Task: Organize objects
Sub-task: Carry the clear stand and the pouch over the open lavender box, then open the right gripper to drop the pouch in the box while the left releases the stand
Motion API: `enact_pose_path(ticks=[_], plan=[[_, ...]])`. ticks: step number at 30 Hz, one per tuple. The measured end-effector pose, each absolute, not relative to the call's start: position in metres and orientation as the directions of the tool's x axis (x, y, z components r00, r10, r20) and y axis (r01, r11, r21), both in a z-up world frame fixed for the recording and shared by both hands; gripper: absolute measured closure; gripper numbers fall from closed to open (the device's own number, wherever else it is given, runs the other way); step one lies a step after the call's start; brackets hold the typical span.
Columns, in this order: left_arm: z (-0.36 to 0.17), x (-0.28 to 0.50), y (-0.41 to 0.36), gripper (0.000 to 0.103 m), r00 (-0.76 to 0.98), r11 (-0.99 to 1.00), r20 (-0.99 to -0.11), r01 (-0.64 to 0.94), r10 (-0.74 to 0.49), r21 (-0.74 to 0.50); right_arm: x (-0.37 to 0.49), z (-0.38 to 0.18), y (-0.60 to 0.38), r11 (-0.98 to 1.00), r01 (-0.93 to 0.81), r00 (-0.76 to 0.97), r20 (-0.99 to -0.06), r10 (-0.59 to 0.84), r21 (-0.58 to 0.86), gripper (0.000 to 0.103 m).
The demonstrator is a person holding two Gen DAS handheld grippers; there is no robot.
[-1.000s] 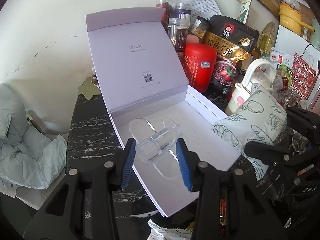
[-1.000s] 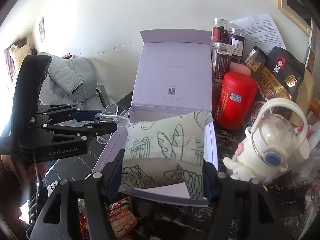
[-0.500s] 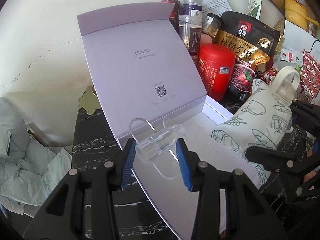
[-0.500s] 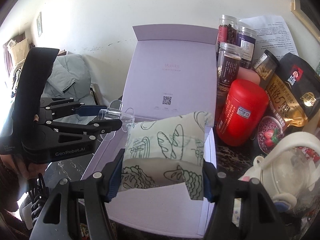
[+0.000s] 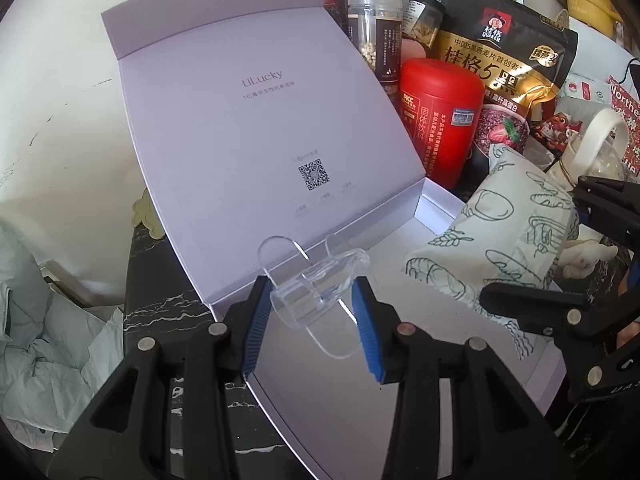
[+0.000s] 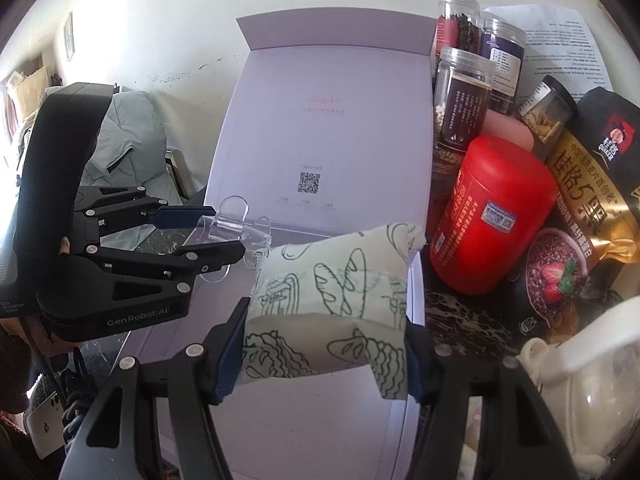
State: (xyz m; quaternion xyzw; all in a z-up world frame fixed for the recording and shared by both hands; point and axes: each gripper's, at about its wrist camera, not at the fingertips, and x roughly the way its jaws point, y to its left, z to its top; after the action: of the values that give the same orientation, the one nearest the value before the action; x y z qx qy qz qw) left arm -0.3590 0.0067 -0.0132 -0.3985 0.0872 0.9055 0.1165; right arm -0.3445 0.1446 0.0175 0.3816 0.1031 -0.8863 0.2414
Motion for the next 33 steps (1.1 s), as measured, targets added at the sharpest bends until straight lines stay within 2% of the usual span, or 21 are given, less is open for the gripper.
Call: enact_pose_path(ticks=[17,28,33], plan=[[-0.034,-0.378,0.020,0.063,-0.614,-0.949,-0.777,-0.307,0.138,0.074,-0.368,-0.007,0.145,-0.865,0.502,-0.564,-0.760,-0.324,-0.004,0.038],[-0.039,-0.389,0.024,0.063,-0.590,-0.964,-0.803,-0.250,0.081,0.086,-0.382,-0.017,0.143,-0.860,0.509,-0.524,-0.778,-0.347,0.041,0.036],[-0.039,-0.390,0.025,0.062,-0.585,-0.971,-0.809,-0.221,0.058,0.090,-0.380,-0.013,0.145,-0.872,0.489,-0.552,-0.769,-0.322,0.015,0.036]])
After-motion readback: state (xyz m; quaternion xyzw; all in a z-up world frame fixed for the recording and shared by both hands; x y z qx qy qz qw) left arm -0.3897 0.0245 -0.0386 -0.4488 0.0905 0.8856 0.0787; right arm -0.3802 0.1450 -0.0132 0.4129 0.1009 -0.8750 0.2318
